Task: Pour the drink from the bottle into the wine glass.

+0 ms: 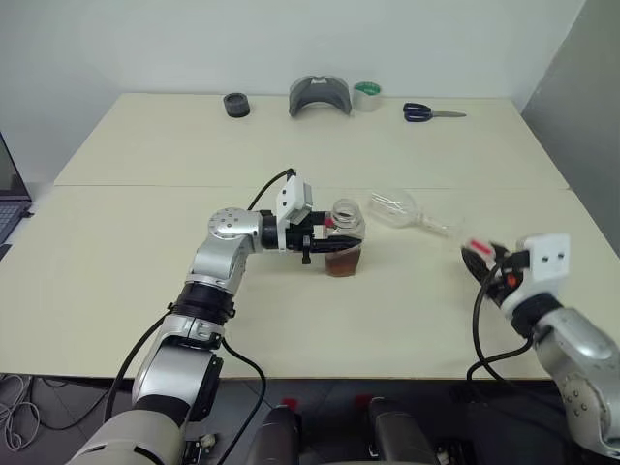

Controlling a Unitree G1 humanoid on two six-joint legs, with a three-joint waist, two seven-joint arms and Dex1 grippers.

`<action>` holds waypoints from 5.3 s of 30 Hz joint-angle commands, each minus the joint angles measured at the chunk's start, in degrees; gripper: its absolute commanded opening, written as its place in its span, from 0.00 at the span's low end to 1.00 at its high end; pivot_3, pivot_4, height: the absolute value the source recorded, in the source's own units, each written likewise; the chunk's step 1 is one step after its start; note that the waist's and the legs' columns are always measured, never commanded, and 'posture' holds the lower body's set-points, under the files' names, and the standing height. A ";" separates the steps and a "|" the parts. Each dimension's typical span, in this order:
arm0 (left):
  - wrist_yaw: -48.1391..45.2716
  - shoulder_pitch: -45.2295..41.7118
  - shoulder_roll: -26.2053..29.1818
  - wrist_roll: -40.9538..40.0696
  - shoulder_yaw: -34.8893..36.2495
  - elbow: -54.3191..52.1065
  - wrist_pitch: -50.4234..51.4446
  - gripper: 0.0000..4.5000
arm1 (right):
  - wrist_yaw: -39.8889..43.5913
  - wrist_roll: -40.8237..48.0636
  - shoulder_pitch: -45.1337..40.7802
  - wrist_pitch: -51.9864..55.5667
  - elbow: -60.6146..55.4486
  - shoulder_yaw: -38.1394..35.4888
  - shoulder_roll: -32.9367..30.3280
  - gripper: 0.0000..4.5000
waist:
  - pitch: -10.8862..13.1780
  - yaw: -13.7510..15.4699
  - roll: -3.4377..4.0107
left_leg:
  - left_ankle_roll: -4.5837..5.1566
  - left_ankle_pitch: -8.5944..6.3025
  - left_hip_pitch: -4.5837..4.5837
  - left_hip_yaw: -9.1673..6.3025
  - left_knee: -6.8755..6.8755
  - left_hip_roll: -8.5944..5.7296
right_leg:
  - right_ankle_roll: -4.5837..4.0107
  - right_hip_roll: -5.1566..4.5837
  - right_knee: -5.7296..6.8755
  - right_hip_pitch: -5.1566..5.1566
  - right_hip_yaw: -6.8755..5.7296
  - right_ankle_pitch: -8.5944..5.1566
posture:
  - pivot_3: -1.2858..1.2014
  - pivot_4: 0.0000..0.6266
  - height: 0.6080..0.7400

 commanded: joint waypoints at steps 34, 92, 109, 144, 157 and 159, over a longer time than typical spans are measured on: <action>30.45 -1.69 11.03 2.57 16.58 12.72 -6.71 0.40 | 15.80 5.49 -11.96 -3.80 -4.51 10.95 -6.95 1.00 | -0.01 -0.87 0.01 | 0.00 0.00 0.01 -0.10 0.02 0.04 | 0.01 0.02 0.02 0.00 -0.10 0.00 | 0.52 0.24 1.00; 49.58 24.07 8.90 4.82 19.27 -6.54 -7.69 0.99 | 12.00 -13.43 -25.67 1.92 -1.21 28.77 -0.02 1.00 | -0.04 -0.75 -0.03 | -0.02 0.00 -0.01 -0.16 0.02 0.08 | -0.02 -0.15 0.07 -0.09 -0.10 0.02 | 0.52 0.24 1.00; 20.40 23.59 8.88 1.09 0.82 -21.23 -1.87 0.99 | 2.44 -29.36 -37.46 17.93 9.86 37.45 -4.30 1.00 | -0.04 -0.72 -0.02 | -0.02 0.00 0.02 -0.05 0.00 0.02 | -0.02 -0.04 0.04 -0.05 -0.06 0.01 | 0.52 0.24 1.00; 20.37 17.43 0.93 4.58 -2.17 -15.26 -6.24 1.00 | 6.96 -49.79 -52.47 1.08 49.35 48.64 -1.07 0.55 | -0.04 -1.01 -0.02 | -0.01 0.00 0.02 -0.02 0.01 0.01 | -0.02 -0.07 0.04 -0.06 -0.06 0.02 | 0.52 0.24 1.00; 22.28 18.81 2.36 2.63 1.14 -16.41 -2.74 1.00 | 7.70 -41.40 -51.76 3.14 43.69 33.50 5.94 0.08 | -0.03 -1.09 -0.01 | -0.01 0.00 0.01 -0.03 0.00 0.02 | -0.02 -0.07 0.05 -0.09 -0.05 0.02 | 0.52 0.24 1.00; 22.55 19.08 2.70 1.13 2.53 -17.11 -0.37 1.00 | 7.14 -37.89 -51.18 2.67 42.87 29.41 8.82 0.08 | -0.03 -1.14 -0.01 | -0.01 0.00 0.02 -0.04 -0.01 0.03 | -0.02 -0.05 0.06 -0.10 -0.05 0.02 | 0.52 0.24 1.00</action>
